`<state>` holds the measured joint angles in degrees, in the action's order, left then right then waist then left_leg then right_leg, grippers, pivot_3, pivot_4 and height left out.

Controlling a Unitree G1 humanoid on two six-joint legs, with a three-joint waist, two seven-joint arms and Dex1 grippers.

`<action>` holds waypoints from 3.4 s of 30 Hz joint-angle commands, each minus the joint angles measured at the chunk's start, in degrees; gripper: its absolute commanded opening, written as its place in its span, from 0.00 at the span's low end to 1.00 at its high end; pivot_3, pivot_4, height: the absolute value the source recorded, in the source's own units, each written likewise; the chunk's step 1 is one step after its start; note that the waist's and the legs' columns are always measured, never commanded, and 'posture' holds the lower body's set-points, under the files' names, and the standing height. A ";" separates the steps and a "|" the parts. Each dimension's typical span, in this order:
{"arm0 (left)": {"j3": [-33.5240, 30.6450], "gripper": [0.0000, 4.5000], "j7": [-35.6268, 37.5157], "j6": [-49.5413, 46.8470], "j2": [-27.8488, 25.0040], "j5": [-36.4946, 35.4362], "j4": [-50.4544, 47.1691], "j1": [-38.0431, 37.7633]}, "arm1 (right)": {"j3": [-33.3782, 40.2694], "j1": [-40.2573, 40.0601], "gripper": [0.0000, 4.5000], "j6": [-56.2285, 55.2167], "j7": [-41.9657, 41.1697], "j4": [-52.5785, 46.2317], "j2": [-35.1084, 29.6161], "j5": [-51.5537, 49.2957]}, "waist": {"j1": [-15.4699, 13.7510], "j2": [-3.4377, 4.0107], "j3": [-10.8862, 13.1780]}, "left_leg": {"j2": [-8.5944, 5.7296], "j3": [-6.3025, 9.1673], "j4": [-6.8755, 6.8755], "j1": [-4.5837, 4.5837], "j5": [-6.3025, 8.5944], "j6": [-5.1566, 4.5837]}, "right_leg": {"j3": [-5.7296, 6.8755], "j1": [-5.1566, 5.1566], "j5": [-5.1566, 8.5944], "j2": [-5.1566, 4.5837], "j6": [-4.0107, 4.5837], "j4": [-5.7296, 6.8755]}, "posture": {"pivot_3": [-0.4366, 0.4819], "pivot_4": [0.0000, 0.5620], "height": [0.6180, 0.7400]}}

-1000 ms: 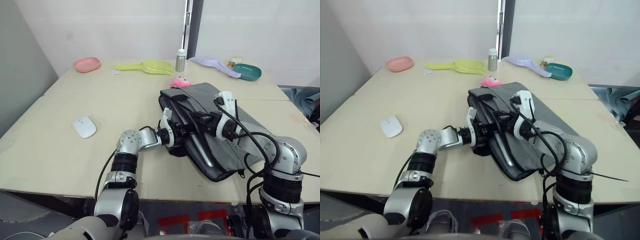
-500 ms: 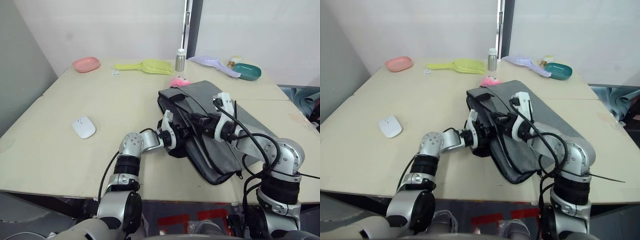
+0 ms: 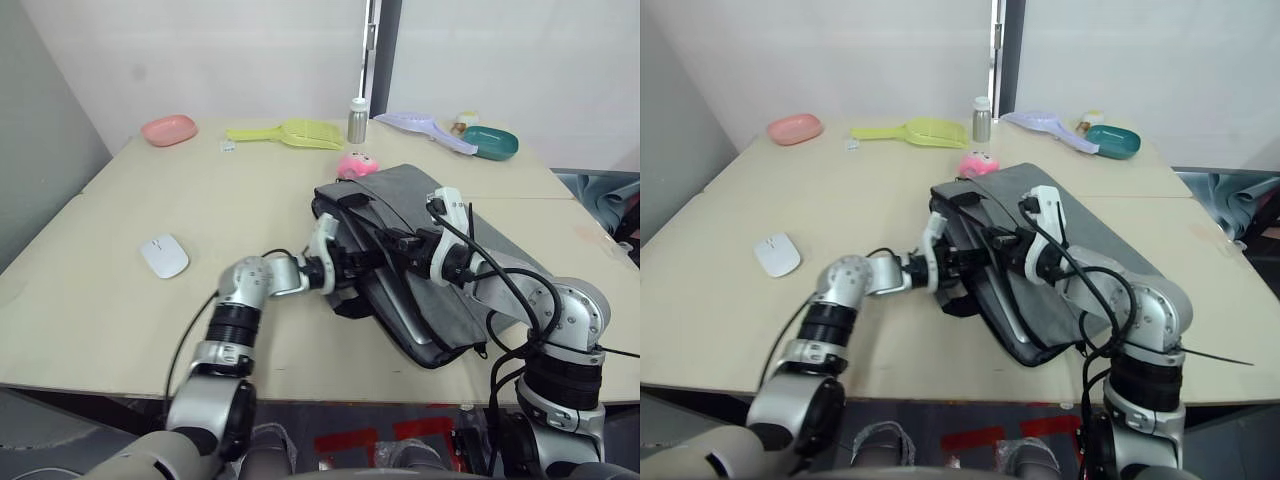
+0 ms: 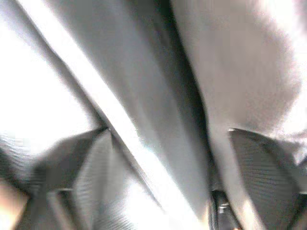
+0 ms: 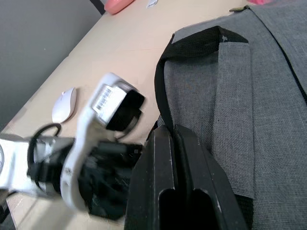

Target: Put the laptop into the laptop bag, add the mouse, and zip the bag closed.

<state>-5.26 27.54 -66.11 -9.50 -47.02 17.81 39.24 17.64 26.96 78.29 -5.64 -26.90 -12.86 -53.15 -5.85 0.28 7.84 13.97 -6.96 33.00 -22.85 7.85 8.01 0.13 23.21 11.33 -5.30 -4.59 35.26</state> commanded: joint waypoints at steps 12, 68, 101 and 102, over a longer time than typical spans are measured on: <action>-6.12 1.00 7.30 5.38 -16.75 1.01 -28.51 -19.40 | -4.66 -0.67 0.00 -2.82 -4.97 0.87 -3.88 -0.17 | 0.03 0.05 -0.01 | 0.02 0.00 -0.03 -0.05 0.01 0.02 | 0.05 0.03 0.27 0.00 0.46 -0.01 | 0.48 0.27 1.00; -24.97 1.00 32.65 62.25 -56.52 26.56 39.18 -21.79 | 6.89 -18.29 0.99 -74.27 -62.25 58.66 -52.69 32.80 | 0.63 -0.10 -0.25 | 0.14 -0.37 0.35 0.17 0.18 -0.72 | -0.27 0.20 0.47 -0.01 0.98 0.53 | 0.48 0.27 1.00; -35.78 1.00 9.53 43.10 -36.60 17.13 -8.39 -41.20 | -8.89 3.17 0.99 -46.78 -58.05 8.22 -31.92 5.83 | 0.60 -0.36 -0.36 | 0.20 -0.39 0.49 0.00 0.19 -0.73 | -0.28 0.45 0.54 0.00 1.14 0.83 | 0.48 0.27 1.00; -35.98 1.00 7.23 40.59 -34.82 15.88 -13.10 -42.15 | -8.76 3.13 0.99 -46.45 -57.83 8.00 -31.80 5.43 | 0.61 -0.35 -0.36 | 0.20 -0.39 0.48 0.00 0.19 -0.73 | -0.29 0.45 0.54 0.00 1.14 0.82 | 0.48 0.27 1.00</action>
<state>-38.53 38.61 -21.99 -45.31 -28.56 12.88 -2.18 8.09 29.61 31.65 -63.95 -16.53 -44.82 -46.75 -5.24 -0.08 7.48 14.17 -7.35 33.49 -22.84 8.04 7.28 -0.16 23.65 11.86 -5.31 -3.46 36.10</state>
